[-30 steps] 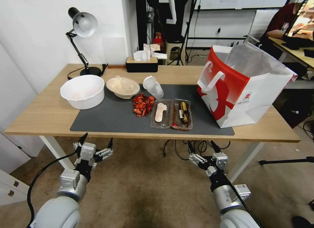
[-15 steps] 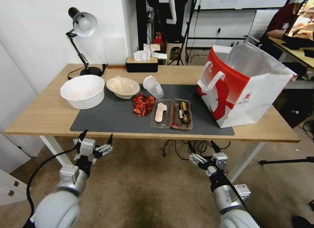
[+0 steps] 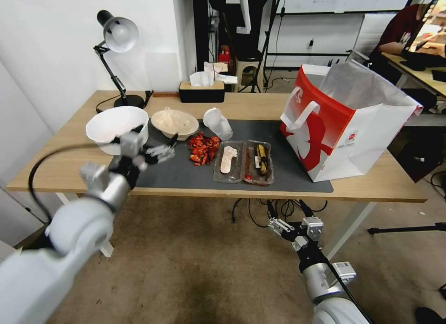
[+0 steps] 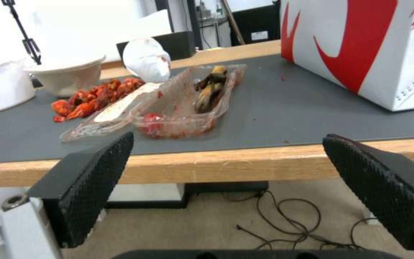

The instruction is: Pick up the trash from the table and place it into the takeout bag.

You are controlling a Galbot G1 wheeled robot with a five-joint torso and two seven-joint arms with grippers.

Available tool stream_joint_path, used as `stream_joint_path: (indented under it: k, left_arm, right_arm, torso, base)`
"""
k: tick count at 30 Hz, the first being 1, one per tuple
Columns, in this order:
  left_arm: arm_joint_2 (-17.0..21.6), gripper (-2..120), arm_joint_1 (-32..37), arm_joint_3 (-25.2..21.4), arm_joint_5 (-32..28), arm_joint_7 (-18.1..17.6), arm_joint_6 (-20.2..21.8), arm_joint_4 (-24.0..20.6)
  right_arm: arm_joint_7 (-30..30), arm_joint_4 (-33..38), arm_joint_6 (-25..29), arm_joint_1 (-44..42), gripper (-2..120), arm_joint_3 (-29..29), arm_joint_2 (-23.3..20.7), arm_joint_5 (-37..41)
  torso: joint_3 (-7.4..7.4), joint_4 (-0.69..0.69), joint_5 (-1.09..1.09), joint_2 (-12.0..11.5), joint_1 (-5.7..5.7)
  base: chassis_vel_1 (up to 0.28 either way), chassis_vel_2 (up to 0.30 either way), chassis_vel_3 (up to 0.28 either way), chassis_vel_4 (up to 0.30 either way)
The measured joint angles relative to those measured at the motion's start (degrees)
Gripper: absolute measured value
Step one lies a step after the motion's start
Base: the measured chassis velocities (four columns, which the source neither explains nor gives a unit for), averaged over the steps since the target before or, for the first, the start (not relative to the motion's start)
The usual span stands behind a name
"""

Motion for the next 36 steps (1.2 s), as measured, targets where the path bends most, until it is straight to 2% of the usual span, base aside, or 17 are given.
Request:
stream_joint_path:
  k: [1,3,5,7,9,11,13,15,16,17,20,21,23,26,29,33,36]
  left_arm:
    - [-0.1,100,-6.4,4.9,-3.5,-2.2,1.3,2.2]
    - [-0.2,100,-8.4,6.5,-4.5,-2.9,1.8,2.8]
    - [-1.9,100,-18.6,14.2,-9.1,-6.1,3.7,6.3]
    - [-2.4,100,-20.5,15.8,-9.9,-6.7,4.1,7.1]
    - [-5.1,100,-27.5,22.3,-15.5,-9.4,6.0,11.2]
    - [-6.1,100,-29.5,24.0,-17.7,-10.1,6.5,12.8]
    - [-8.8,100,-34.2,27.6,-23.2,-11.4,7.7,17.6]
    - [-10.6,100,-37.0,29.3,-25.6,-12.1,8.6,21.0]
    - [-10.6,100,-37.0,29.3,-25.6,-12.1,8.6,21.0]
    - [-12.4,100,-39.4,30.7,-27.5,-13.0,9.9,24.1]
    - [-15.9,100,-42.9,32.2,-30.5,-15.0,12.9,29.1]
    - [-15.9,100,-42.9,32.2,-30.5,-15.0,12.9,29.1]
    - [-20.0,100,-46.2,33.6,-32.6,-16.4,15.9,34.6]
    - [-22.1,100,-47.5,34.6,-33.1,-17.0,17.3,37.8]
    - [-25.1,100,-49.2,36.1,-33.2,-18.4,19.5,43.4]
    - [-26.4,100,-49.7,36.7,-33.1,-19.5,20.9,46.4]
    - [-28.6,100,-50.0,37.5,-33.4,-22.4,22.6,51.5]
  right_arm:
    - [0.0,0.0,0.0,0.0,100,0.0,0.0,0.0]
    - [0.0,0.0,0.0,0.0,100,0.0,0.0,0.0]
    - [0.0,0.0,0.0,0.0,100,0.0,0.0,0.0]
    - [0.0,0.0,0.0,0.0,100,0.0,0.0,0.0]
    - [0.0,0.0,0.0,0.0,100,0.0,0.0,0.0]
    - [0.0,0.0,0.0,0.0,100,0.0,0.0,0.0]
    - [0.0,0.0,0.0,0.0,100,0.0,0.0,0.0]
    - [0.0,0.0,0.0,0.0,100,0.0,0.0,0.0]
    - [0.0,0.0,0.0,0.0,100,0.0,0.0,0.0]
    - [0.0,0.0,0.0,0.0,100,0.0,0.0,0.0]
    - [0.0,0.0,0.0,0.0,100,0.0,0.0,0.0]
    - [0.0,0.0,0.0,0.0,100,0.0,0.0,0.0]
    - [0.0,0.0,0.0,0.0,100,0.0,0.0,0.0]
    - [0.0,0.0,0.0,0.0,100,0.0,0.0,0.0]
    - [0.0,0.0,0.0,0.0,100,0.0,0.0,0.0]
    - [0.0,0.0,0.0,0.0,100,0.0,0.0,0.0]
    - [0.0,0.0,0.0,0.0,100,0.0,0.0,0.0]
  torso:
    - [0.0,0.0,-0.01,0.0,0.0]
    - [0.0,0.01,0.0,0.0,0.0]
    - [-0.01,0.0,0.0,0.0,0.01]
    - [-0.01,-0.01,0.02,0.0,0.0]
    - [-0.01,-0.01,-0.01,0.0,0.0]
    - [-0.01,-0.01,0.0,0.0,0.0]
    - [-0.01,0.01,0.0,0.0,0.0]
    - [0.0,0.0,0.02,0.0,0.0]
    - [0.0,0.0,0.02,0.0,0.0]
    - [-0.01,0.01,0.01,0.0,0.0]
    - [0.0,0.01,0.01,0.0,0.0]
    - [0.0,0.01,0.01,0.0,0.0]
    - [-0.01,-0.01,0.01,0.0,-0.01]
    - [-0.01,-0.01,0.02,0.0,-0.01]
    - [-0.01,0.01,0.01,0.0,-0.01]
    - [-0.01,0.0,0.0,0.0,-0.01]
    - [-0.01,0.01,0.0,0.0,-0.01]
  base:
    - [0.0,0.0,0.0,0.0]
    - [0.0,0.0,0.0,0.0]
    - [0.0,0.0,0.0,0.0]
    - [0.0,0.0,0.0,0.0]
    - [0.0,0.0,0.0,0.0]
    - [0.0,0.0,0.0,0.0]
    - [0.0,0.0,0.0,0.0]
    - [0.0,0.0,0.0,0.0]
    - [0.0,0.0,0.0,0.0]
    - [0.0,0.0,0.0,0.0]
    - [0.0,0.0,0.0,0.0]
    - [0.0,0.0,0.0,0.0]
    - [0.0,0.0,0.0,0.0]
    - [0.0,0.0,0.0,0.0]
    - [0.0,0.0,0.0,0.0]
    - [0.0,0.0,0.0,0.0]
    - [0.0,0.0,0.0,0.0]
